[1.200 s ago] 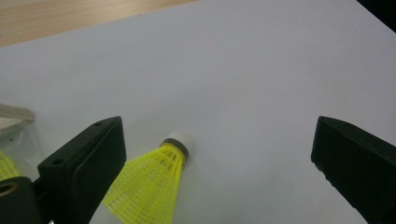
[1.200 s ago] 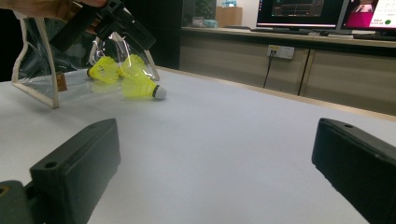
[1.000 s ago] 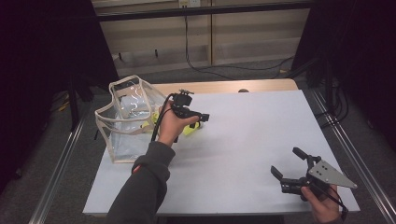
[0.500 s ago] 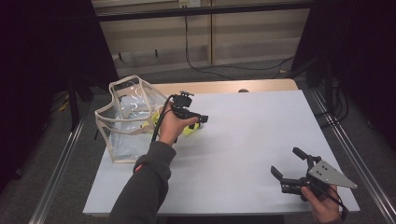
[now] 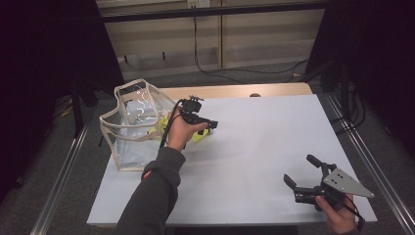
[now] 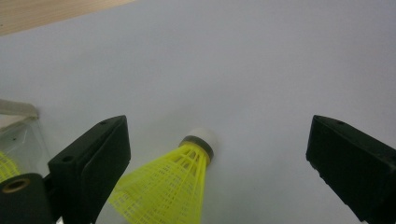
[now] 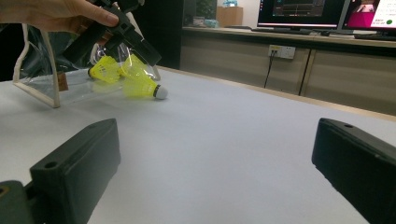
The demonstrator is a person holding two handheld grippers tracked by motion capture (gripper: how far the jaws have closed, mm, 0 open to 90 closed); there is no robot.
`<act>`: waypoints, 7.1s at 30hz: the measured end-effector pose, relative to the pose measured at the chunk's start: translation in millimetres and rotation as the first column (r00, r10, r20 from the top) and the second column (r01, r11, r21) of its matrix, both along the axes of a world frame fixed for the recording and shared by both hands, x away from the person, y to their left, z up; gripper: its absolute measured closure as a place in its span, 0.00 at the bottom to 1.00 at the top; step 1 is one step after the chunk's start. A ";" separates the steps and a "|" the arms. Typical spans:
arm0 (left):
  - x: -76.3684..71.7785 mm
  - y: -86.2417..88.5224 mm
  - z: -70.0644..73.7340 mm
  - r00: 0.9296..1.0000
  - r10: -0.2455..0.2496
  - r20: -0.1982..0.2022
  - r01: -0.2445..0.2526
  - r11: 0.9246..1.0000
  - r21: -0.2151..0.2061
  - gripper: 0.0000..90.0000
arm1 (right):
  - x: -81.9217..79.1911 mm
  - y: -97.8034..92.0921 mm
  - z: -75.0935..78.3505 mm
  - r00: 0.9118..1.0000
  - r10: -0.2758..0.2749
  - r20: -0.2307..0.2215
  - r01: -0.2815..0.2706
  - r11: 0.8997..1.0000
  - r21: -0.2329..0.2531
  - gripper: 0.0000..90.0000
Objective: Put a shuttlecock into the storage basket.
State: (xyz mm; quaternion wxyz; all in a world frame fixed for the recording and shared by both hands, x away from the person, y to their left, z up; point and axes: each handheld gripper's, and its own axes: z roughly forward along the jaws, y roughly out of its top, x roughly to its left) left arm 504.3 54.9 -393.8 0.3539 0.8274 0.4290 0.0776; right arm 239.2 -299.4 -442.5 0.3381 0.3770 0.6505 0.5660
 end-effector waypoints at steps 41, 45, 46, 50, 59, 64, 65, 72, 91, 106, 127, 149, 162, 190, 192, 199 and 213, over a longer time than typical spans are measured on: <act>13.2 -14.9 -35.2 0.997 -0.083 0.004 0.082 0.984 0.160 0.25 | 0.8 -1.3 -1.0 1.000 0.007 -0.004 -0.007 1.000 0.003 0.01; 14.6 -14.6 -37.6 0.995 -0.102 0.000 0.101 0.976 0.191 0.29 | 1.2 -1.7 -1.4 1.000 0.006 -0.005 -0.006 1.000 0.008 0.01; 14.3 -15.1 -38.6 0.995 -0.097 -0.006 0.096 0.977 0.188 0.32 | 1.2 -1.8 -1.4 1.000 0.005 -0.005 -0.005 1.000 0.008 0.01; 14.1 -16.5 -40.6 0.993 -0.114 -0.014 0.114 0.970 0.216 0.41 | 1.2 -1.7 -1.4 1.000 0.006 -0.006 -0.006 1.000 0.007 0.01; 10.0 -20.7 -40.1 0.987 -0.148 -0.060 0.158 0.962 0.222 0.65 | 1.2 -1.6 -1.4 1.000 0.007 -0.008 -0.007 1.000 0.008 0.01; 7.9 -23.1 -38.8 0.985 -0.136 -0.110 0.158 0.963 0.218 0.72 | 1.4 -1.7 -1.4 1.000 0.004 -0.005 -0.004 1.000 0.009 0.01; 7.5 -22.9 -38.7 0.986 -0.123 -0.110 0.144 0.968 0.207 0.72 | 1.4 -1.7 -1.4 1.000 0.004 -0.005 -0.004 1.000 0.009 0.01; 6.5 -17.6 -28.6 0.988 -0.061 -0.144 0.081 0.988 0.134 0.72 | 1.2 -1.6 -1.2 1.000 0.006 -0.004 -0.006 1.000 0.011 0.01; -0.1 -8.0 0.6 0.989 -0.031 -0.144 0.028 0.999 -0.023 0.72 | 1.0 -1.1 -0.8 1.000 0.004 0.000 -0.004 1.000 0.007 0.01; -4.5 -4.4 25.2 0.991 -0.029 -0.131 0.023 0.999 -0.047 0.72 | 0.7 -0.7 -0.4 1.000 0.005 0.001 -0.005 1.000 0.007 0.01; -10.4 0.1 53.7 0.993 -0.038 -0.115 0.027 0.996 -0.091 0.72 | 0.8 -0.5 -0.2 1.000 0.005 0.002 -0.005 1.000 0.005 0.01; -12.7 8.5 72.3 0.995 -0.030 -0.093 0.020 0.995 -0.102 0.72 | 1.6 -0.5 -0.7 1.000 0.004 0.000 -0.004 1.000 0.002 0.01; -13.6 12.3 84.3 0.996 -0.035 -0.085 0.027 0.995 -0.099 0.72 | 2.5 -0.2 -1.2 1.000 0.005 0.001 -0.005 1.000 -0.001 0.01; -13.3 21.2 115.2 0.998 -0.025 -0.051 0.019 0.994 -0.108 0.72 | 2.4 -0.1 -1.0 1.000 0.006 0.004 -0.006 1.000 -0.003 0.01; -13.4 21.6 116.8 0.999 -0.022 -0.049 0.017 0.994 -0.105 0.72 | 2.4 -0.2 -1.0 1.000 0.006 0.004 -0.006 1.000 -0.003 0.01; -13.6 23.5 122.1 0.998 -0.020 -0.051 0.014 0.993 -0.119 0.72 | 2.4 -0.1 -0.9 1.000 0.007 0.005 -0.007 1.000 -0.004 0.01; -14.3 28.6 132.3 0.999 -0.016 -0.045 0.010 0.993 -0.118 0.72 | 2.0 -0.3 -0.6 1.000 0.007 0.002 -0.007 1.000 -0.006 0.01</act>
